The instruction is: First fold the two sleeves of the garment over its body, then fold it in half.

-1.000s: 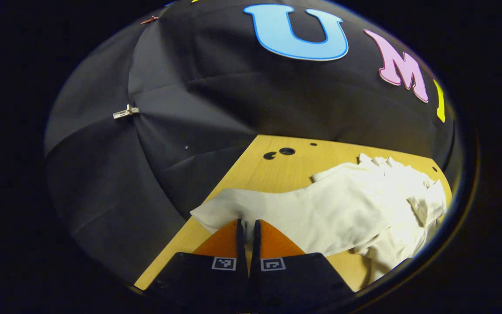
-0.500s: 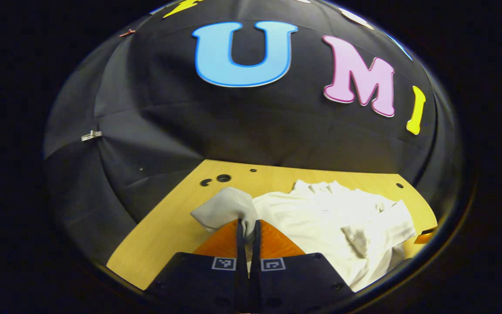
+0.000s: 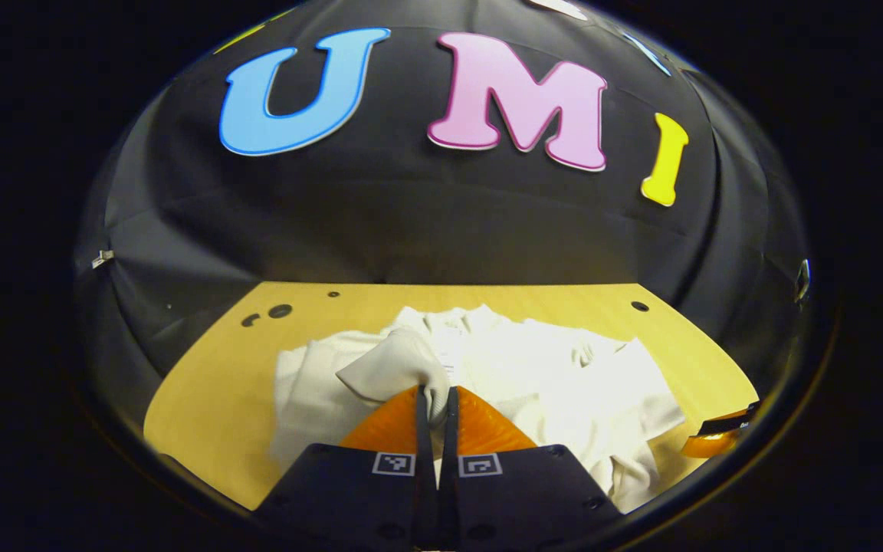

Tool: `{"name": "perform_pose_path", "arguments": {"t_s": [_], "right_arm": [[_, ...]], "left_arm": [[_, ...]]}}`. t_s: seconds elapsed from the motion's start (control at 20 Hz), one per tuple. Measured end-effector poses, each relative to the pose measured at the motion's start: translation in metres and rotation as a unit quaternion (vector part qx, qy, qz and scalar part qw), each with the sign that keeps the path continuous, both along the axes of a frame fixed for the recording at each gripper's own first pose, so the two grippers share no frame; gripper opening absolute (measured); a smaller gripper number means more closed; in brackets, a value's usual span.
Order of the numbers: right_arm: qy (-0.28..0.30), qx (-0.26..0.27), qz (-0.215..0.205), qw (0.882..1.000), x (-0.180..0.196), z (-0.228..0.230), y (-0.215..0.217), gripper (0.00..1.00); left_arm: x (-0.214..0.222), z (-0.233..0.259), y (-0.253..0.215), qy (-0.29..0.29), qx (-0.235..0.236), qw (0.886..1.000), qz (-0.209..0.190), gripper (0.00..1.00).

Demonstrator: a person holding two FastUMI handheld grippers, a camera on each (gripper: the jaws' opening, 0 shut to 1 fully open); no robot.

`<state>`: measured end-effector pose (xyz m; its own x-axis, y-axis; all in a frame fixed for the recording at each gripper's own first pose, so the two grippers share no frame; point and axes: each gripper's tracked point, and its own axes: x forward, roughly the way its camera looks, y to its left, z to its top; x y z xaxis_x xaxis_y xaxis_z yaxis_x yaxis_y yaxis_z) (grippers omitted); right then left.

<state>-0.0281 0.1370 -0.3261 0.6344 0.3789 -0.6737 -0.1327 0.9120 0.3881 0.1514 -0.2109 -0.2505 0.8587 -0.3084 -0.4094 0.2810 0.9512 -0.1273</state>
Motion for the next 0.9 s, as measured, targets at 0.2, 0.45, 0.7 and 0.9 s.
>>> {"name": "perform_pose_path", "arguments": {"t_s": [0.2,0.45,0.7,0.9], "right_arm": [[0.007,0.004,-0.005,1.0,-0.005,-0.007,-0.012,0.78],[0.012,0.011,-0.003,1.0,-0.01,-0.01,-0.013,0.78],[0.012,0.013,0.002,1.0,-0.012,-0.012,-0.013,0.78],[0.016,0.012,0.001,1.0,-0.013,-0.015,-0.013,0.78]], "left_arm": [[-0.004,-0.023,-0.043,0.017,0.014,0.999,-0.023,0.01],[-0.008,-0.059,-0.074,0.036,0.053,0.997,-0.04,0.06],[-0.008,-0.072,-0.083,0.038,0.067,0.996,-0.04,0.07],[-0.008,-0.079,-0.081,0.048,0.078,0.995,-0.044,0.28]]}}
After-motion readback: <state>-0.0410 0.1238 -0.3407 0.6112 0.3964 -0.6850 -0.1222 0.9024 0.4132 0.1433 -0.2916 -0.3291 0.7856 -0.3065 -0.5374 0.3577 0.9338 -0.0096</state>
